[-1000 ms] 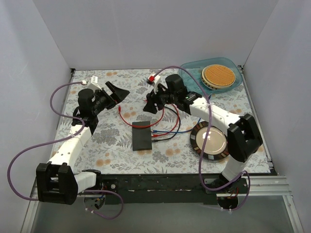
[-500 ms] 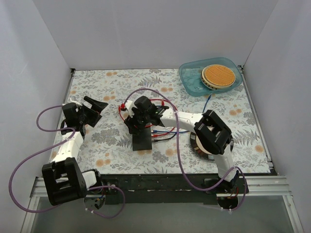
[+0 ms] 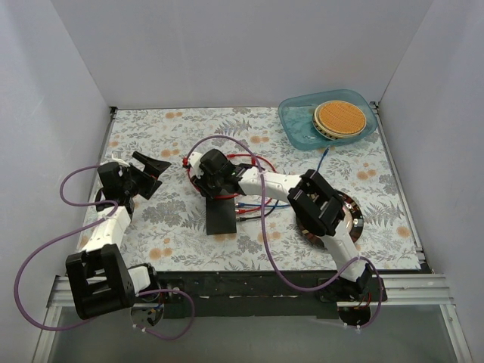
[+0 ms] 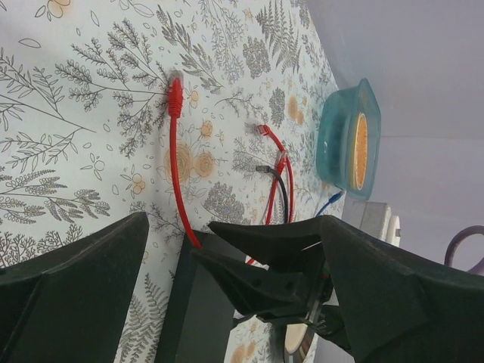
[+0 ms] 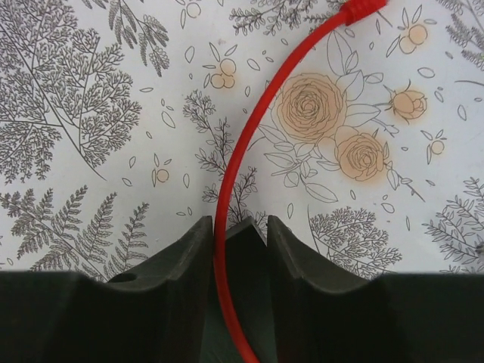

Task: Insert the plug into the switch port

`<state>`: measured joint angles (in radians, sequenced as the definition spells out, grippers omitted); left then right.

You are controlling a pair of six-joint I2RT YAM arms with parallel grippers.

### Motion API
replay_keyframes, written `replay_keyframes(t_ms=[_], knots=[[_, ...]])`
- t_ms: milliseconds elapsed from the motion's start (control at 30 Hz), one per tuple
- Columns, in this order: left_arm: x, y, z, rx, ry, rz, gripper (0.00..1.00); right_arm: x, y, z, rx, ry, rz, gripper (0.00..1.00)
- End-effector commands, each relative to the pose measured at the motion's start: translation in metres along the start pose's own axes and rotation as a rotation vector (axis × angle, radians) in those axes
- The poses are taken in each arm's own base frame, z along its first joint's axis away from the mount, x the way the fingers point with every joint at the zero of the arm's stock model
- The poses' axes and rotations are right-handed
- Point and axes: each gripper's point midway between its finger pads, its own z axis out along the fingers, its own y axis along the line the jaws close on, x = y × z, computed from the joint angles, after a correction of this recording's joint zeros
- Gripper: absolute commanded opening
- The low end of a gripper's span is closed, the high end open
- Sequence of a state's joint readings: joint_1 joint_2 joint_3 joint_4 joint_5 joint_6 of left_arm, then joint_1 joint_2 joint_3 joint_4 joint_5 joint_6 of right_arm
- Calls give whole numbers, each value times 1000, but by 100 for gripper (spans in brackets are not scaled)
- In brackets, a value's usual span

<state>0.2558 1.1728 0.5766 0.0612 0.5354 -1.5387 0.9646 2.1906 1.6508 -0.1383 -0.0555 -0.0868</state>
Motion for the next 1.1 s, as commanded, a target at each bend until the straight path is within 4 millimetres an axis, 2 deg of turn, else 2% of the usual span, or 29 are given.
replay_keyframes(t_ms=[0,67,100,200,300,333,400,433,467,500,533,567,600,633,700,733,800,833,900,933,967,1000,1067], knots=[[-2,-4,-2,26,-4,12,98,-11,5,1,-21,-18,-33,35],[-2,-3,-2,22,-5,12,98,-14,9,1,-43,-27,-43,30],[-2,-4,-2,23,-6,13,98,-16,11,1,-59,-32,-50,20],[-3,-4,-3,25,-3,14,98,-29,10,-4,-60,-56,-63,1],[-2,-6,-4,32,-2,20,98,-44,-3,-14,-7,-85,-61,1],[-3,-7,-4,35,-3,25,98,-56,-13,-27,15,-114,-44,1],[-2,-9,-5,43,2,32,98,-62,-25,-40,38,-146,-18,1],[-2,-10,-5,47,5,35,98,-78,-40,-63,58,-200,16,1],[-1,-11,-5,55,11,37,98,-85,-46,-76,56,-230,33,1],[-1,-13,-5,67,14,39,98,-76,-53,-84,63,-230,60,1],[1,-12,-4,70,23,37,98,-99,-77,-119,101,-325,83,1],[1,-13,-4,76,29,36,98,-103,-83,-135,91,-361,120,1],[4,-15,-2,93,44,36,98,-92,-90,-147,95,-363,135,1],[4,-15,-2,99,50,32,98,-118,-114,-195,139,-502,160,1],[7,-22,0,145,77,42,98,-128,-122,-238,124,-606,182,1],[12,-23,4,154,102,35,98,-130,-130,-279,152,-673,168,1],[13,-36,10,189,132,53,98,-141,-130,-322,187,-757,110,1],[25,-41,20,195,177,65,98,-150,-121,-359,217,-820,63,1],[26,-72,30,247,195,117,98,-158,-115,-395,270,-890,26,1],[41,-88,36,273,228,147,98,-165,-102,-427,289,-954,-3,1],[46,-98,43,286,247,151,98,-166,-96,-437,287,-979,-17,1],[42,-131,46,347,240,188,98,-169,-90,-450,288,-1009,-33,1],[44,-161,51,393,253,188,98,-174,-76,-469,267,-1037,-59,1]])
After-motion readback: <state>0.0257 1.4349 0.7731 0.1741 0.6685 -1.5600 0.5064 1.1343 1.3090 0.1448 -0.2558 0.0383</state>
